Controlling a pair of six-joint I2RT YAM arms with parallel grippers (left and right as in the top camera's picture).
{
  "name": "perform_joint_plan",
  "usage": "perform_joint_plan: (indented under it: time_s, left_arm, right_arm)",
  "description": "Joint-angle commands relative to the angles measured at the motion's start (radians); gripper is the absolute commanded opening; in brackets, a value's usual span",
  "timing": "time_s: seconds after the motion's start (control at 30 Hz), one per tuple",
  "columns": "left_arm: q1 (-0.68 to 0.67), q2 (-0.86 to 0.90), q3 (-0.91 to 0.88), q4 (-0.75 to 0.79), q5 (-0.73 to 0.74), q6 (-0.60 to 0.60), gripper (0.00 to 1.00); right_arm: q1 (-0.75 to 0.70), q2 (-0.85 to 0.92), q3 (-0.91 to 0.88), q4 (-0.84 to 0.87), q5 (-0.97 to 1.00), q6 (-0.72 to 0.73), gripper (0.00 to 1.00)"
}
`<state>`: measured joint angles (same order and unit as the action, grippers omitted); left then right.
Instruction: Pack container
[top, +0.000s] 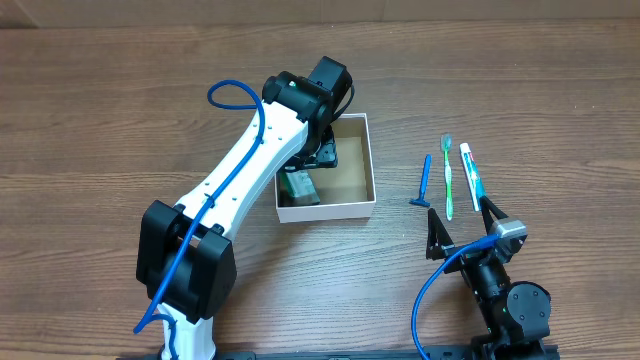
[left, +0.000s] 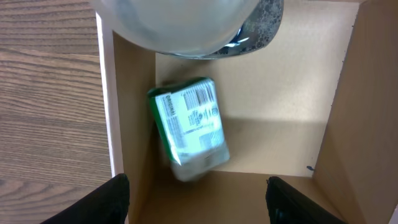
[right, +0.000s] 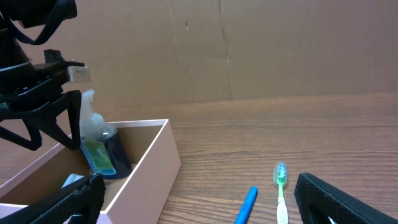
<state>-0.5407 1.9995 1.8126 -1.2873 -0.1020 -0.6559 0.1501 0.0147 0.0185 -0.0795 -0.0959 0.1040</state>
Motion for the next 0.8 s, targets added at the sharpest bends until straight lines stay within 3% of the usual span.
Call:
perform_joint_plan:
  time_s: [0.0,0.13,0.2,0.27,0.47,0.6,0.77]
  left_arm:
    - [0.018,0.007,-0.005,-0.003,-0.013,-0.002,0.68]
    - [0.035,-0.006,-0.004,-0.026,-0.013,0.006,0.6]
    - [0.047,-0.013,-0.003,-0.046,-0.013,0.006,0.47]
    - [0.063,-0.017,-0.003,-0.069,-0.013,0.014,0.41]
    - [0.103,-0.018,-0.003,-0.146,-0.013,0.051,0.34]
    - [0.137,-0.018,-0.003,-0.175,-0.014,0.074,0.19]
    - [0.18,-0.018,-0.003,-0.178,-0.014,0.084,0.17]
  right_arm:
    - [-0.006,-0.011,-0.01,0.005,0.005,-0.006,1.0]
    - [-0.006,-0.011,-0.01,0.005,0.005,-0.006,1.0]
    - [-0.006,-0.011,-0.01,0.005,0.005,-0.006,1.0]
    - [-0.006,-0.011,-0.01,0.005,0.005,-0.006,1.0]
    - [-0.006,-0.011,-0.01,0.005,0.005,-0.006,1.0]
    - [-0.006,-0.011,-0.01,0.005,0.005,-0.006,1.0]
    - [-0.006,-0.011,-0.01,0.005,0.005,-0.006,1.0]
